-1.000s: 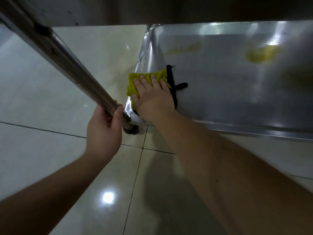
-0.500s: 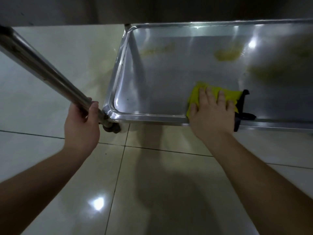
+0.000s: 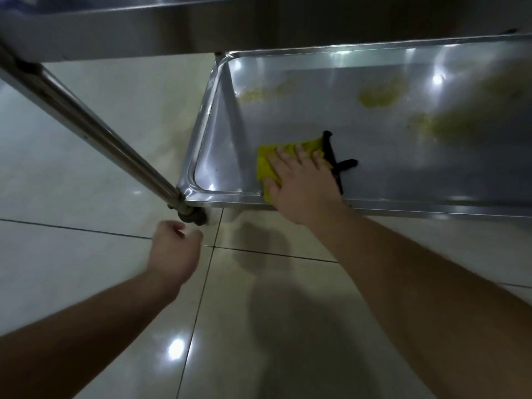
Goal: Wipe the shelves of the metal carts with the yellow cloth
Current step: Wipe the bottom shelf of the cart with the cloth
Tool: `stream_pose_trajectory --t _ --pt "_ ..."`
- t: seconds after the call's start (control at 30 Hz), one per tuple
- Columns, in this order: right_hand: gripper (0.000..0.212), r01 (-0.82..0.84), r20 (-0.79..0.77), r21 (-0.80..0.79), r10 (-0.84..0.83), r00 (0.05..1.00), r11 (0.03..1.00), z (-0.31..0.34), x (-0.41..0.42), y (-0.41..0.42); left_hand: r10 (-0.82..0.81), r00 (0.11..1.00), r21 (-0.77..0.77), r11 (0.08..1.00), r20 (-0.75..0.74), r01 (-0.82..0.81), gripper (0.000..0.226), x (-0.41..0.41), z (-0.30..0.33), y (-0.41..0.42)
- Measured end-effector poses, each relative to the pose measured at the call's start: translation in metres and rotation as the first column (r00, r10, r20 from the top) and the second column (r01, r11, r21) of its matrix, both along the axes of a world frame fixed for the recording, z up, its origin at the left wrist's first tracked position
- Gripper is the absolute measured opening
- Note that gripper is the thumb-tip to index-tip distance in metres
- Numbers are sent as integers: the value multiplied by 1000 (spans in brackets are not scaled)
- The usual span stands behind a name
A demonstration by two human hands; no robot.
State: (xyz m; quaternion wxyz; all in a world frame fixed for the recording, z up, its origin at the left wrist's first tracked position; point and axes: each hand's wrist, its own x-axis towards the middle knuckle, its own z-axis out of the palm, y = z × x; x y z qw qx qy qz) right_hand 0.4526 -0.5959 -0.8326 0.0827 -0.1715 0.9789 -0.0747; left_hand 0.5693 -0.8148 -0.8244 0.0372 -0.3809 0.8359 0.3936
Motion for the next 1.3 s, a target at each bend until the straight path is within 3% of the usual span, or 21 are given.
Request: stream_pose_trajectory --t 0.1,0.2,0.3,0.4,0.57,0.67,0.83,0.97,1.07,1.3 --pt "62 93 -13 30 -93 996 995 0 -21 51 -315 945 41 949 86 313 14 12 2 21" --pt "62 265 -22 28 -264 964 964 0 -35 106 -634 773 -148 761 34 631 13 -6 17 30" --pt "62 470 -35 -14 -470 882 883 -1 -34 155 -802 596 -332 573 -39 749 25 -33 25 44" --pt "63 525 -22 0 -525 851 851 -2 -31 178 -897 443 -473 395 -11 788 38 -62 27 67" --pt "65 533 28 13 -533 846 846 2 -35 176 -903 425 -523 330 69 786 47 -85 11 110" --pt "66 504 33 7 -504 863 864 4 -35 158 -888 450 -511 344 96 788 54 -90 -2 130" --pt "62 104 24 29 -105 994 994 5 -49 98 -840 527 -551 382 128 742 66 -86 -19 151" --pt "60 -2 56 34 0 998 999 4 -62 95 -837 531 -582 370 129 725 70 -84 -26 151" --pt "60 45 64 30 -47 997 999 4 -67 119 -831 534 -601 349 156 719 67 -83 -28 152" --pt "63 357 134 123 -372 918 926 11 -88 257 -822 544 -597 355 167 720 62 -82 -28 153"
